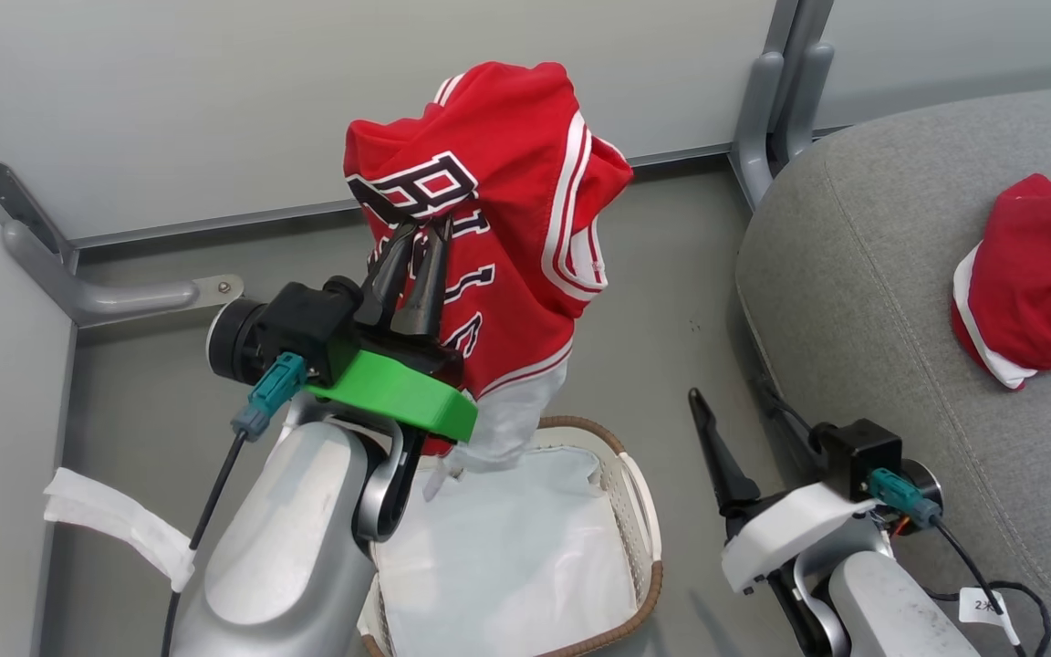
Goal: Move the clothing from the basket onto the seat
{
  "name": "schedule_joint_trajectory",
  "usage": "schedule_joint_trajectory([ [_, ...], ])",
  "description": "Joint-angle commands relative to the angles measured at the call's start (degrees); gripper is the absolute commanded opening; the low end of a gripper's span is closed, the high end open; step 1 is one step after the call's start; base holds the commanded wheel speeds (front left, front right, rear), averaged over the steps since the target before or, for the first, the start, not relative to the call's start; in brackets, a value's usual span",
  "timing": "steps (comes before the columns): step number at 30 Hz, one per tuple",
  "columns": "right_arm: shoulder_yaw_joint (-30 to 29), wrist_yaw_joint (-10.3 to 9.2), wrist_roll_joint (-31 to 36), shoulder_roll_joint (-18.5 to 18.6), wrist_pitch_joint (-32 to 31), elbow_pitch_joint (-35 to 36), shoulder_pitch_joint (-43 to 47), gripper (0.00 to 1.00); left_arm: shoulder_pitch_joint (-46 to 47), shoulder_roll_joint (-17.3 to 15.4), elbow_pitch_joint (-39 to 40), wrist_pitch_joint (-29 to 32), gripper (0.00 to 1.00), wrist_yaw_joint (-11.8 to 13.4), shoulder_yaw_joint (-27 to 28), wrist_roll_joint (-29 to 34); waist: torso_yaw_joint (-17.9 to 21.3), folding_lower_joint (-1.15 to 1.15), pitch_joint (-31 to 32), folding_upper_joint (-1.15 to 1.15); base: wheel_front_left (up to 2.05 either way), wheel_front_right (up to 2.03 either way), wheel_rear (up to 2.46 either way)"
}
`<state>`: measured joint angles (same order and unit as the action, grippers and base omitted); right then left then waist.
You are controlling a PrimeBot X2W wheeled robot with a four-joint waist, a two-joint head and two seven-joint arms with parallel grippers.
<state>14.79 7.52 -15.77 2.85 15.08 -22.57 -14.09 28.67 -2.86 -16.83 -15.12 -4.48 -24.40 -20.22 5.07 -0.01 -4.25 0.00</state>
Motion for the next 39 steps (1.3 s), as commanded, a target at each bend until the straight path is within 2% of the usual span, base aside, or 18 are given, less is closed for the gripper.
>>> schedule_joint_trajectory([
  [1,0.80,-0.06,-0.38,0.20,0.12,0.47,-0.71,1.00,-0.92,-0.13,0.43,-0.03,0.00,0.12,-0.24,-0.41,0.00,0.01,-0.12,0.00,0.00,0.00,0.00],
  [13,12.24,-0.07,-1.58,1.40,0.12,2.78,-9.95,1.00,-0.83,-0.12,0.44,-0.03,0.00,0.45,-2.32,-2.44,-0.53,0.01,-1.17,0.00,0.00,0.00,0.00],
  [28,17.84,-0.07,-5.61,5.23,0.12,-2.36,-18.70,1.00,1.01,-0.12,0.99,-0.03,0.00,-0.11,-5.15,-3.09,-2.15,0.01,-2.83,0.00,0.00,0.00,0.00],
  [39,23.87,-0.07,-11.31,8.97,0.12,-3.87,-24.70,1.00,2.84,-0.11,1.55,-0.03,0.00,-1.13,-10.30,-4.97,-5.52,0.01,-4.70,0.00,0.00,0.00,0.00],
])
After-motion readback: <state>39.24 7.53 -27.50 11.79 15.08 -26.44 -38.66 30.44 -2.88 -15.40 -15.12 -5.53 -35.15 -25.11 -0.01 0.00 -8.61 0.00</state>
